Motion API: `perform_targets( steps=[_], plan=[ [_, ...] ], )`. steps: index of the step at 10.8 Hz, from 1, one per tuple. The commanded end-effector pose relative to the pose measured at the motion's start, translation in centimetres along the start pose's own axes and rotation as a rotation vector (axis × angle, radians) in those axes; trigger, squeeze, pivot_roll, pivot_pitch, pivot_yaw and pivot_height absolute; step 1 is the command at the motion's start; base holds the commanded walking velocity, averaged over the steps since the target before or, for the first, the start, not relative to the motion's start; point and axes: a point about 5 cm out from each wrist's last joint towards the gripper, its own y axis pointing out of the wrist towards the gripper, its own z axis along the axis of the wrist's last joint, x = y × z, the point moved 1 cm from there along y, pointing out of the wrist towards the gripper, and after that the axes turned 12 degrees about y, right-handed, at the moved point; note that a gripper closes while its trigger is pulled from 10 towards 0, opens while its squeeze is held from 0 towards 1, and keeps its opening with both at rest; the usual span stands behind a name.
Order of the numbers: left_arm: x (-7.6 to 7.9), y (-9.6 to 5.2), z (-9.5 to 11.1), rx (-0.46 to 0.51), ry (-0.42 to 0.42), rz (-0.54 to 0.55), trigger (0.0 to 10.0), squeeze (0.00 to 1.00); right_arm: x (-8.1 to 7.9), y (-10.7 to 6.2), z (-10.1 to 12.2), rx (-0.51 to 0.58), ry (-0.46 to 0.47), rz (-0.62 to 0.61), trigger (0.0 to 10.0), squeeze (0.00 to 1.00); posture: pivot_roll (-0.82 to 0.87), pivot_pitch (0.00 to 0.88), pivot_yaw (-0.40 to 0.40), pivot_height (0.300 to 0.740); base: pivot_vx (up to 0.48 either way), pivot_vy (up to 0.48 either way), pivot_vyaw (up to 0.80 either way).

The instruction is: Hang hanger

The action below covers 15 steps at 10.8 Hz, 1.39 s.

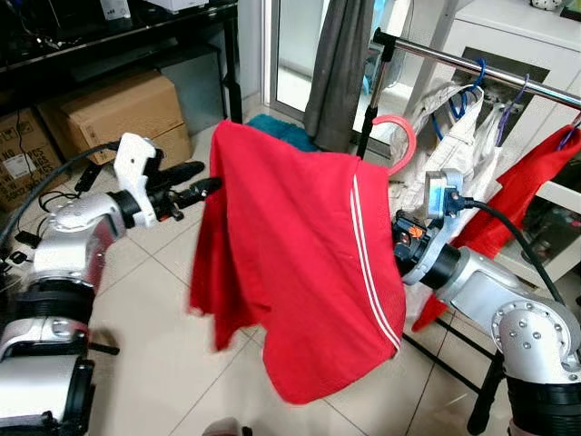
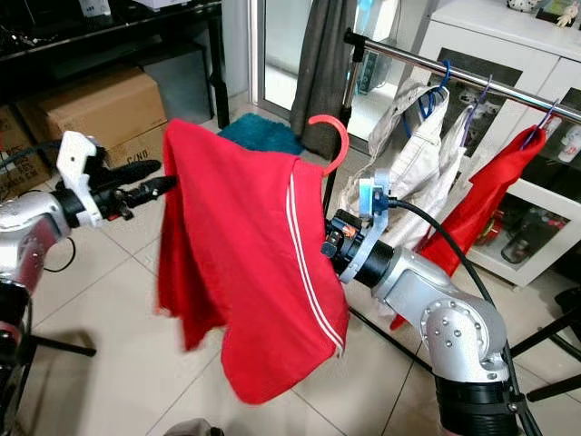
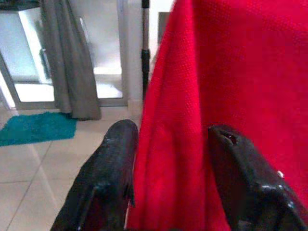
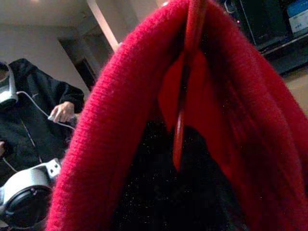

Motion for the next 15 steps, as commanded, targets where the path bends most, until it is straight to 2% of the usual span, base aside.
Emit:
perform_targets(
  steps=[1,5,10,13,15],
  plan=[
    [-0.1,0.5,0.7,0.013,0.033,-0.015,0.0,0.00,-1.0,-0.2,0.9,0.026,-0.043,0.041,10.0,0.00,-0.05,0.000,-0.014,0.740,0.000,0.000,0.00],
    [0.2,0.5,0.4,0.028,0.024,-0.020,0.0,0.00,-0.8,-0.1,0.9,0.029,-0.035,0.025,10.0,0.00,-0.05,0.000,-0.016,0.740,0.000,0.000,0.00],
    [-0.2,0.4,0.2,0.012,0.016,-0.005,0.0,0.00,-1.0,0.1,1.0,0.030,-0.034,0.048,10.0,0.00,-0.05,0.000,-0.014,0.740,0.000,0.000,0.00],
    [-0.9,0.3,0.0,-0.018,0.035,0.048,0.0,0.00,-1.0,0.0,1.1,0.040,-0.033,0.049,10.0,0.00,-0.05,0.000,-0.009,0.740,0.000,0.000,0.00],
    [-2.0,0.0,0.1,-0.004,0.046,0.181,0.0,0.00,-0.8,0.0,1.2,0.059,-0.039,0.024,10.0,0.00,-0.05,0.000,-0.004,0.740,0.000,0.000,0.00]
  ],
)
